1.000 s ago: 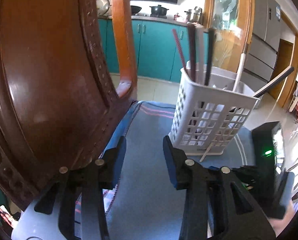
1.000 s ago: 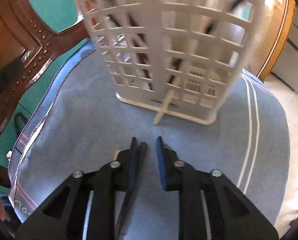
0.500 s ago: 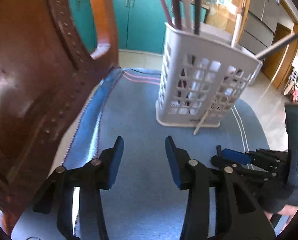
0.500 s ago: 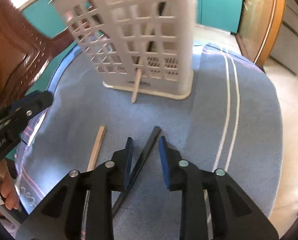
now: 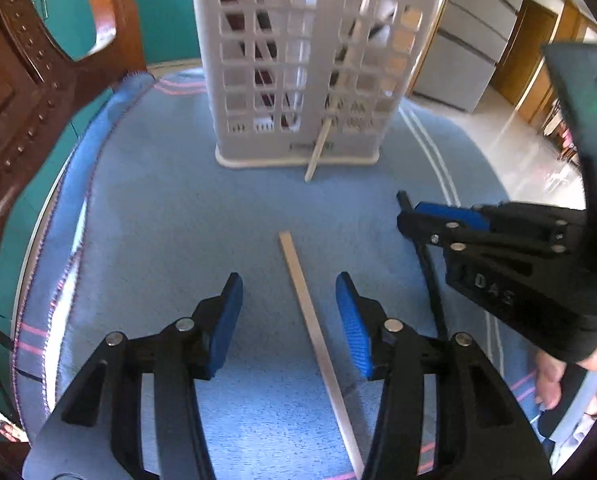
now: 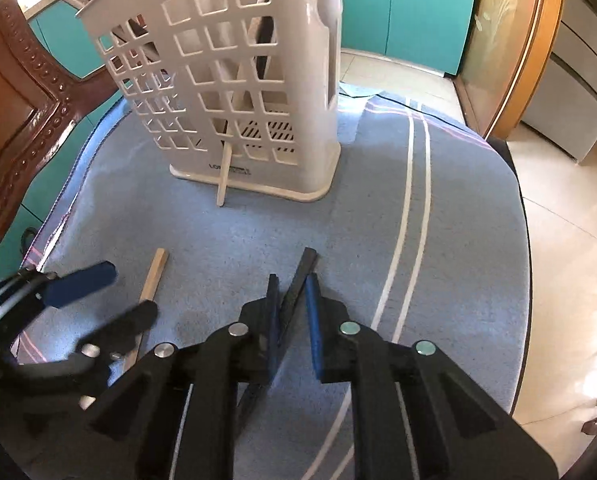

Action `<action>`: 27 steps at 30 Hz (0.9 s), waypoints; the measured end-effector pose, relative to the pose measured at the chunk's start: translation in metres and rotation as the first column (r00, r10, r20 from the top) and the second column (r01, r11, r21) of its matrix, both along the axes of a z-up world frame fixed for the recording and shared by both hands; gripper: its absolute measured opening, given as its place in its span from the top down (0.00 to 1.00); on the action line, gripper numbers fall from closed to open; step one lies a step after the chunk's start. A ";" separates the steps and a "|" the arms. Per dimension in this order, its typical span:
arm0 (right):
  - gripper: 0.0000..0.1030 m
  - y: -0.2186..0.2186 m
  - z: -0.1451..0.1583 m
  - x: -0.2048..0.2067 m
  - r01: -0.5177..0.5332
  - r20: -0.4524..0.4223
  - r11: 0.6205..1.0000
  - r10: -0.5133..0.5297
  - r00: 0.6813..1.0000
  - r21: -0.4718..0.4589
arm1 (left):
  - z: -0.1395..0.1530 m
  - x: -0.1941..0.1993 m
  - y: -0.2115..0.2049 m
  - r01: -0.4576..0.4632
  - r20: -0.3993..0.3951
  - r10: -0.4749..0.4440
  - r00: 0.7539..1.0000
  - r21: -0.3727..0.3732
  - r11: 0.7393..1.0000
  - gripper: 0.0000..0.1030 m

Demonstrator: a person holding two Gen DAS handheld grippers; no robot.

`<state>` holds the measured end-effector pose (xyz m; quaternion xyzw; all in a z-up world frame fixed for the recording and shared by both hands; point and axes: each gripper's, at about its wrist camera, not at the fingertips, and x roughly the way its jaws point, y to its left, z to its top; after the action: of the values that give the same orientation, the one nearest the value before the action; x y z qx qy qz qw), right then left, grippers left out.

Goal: Organize utensils
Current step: 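Close the left gripper on a light wood chopstick while the right closes on a black one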

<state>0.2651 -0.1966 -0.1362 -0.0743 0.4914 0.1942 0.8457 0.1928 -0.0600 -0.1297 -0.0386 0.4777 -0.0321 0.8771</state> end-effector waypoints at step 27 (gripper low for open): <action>0.66 0.032 -0.008 -0.028 -0.028 0.052 0.996 0.032 0.998 -0.088 | 0.000 0.001 0.006 -0.019 0.014 0.018 1.000 0.071 0.997 0.77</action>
<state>0.2367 -0.1646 -0.1438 -0.1235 0.4756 0.1833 0.8515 0.1939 -0.0542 -0.1299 -0.0117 0.4724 -0.0072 0.8813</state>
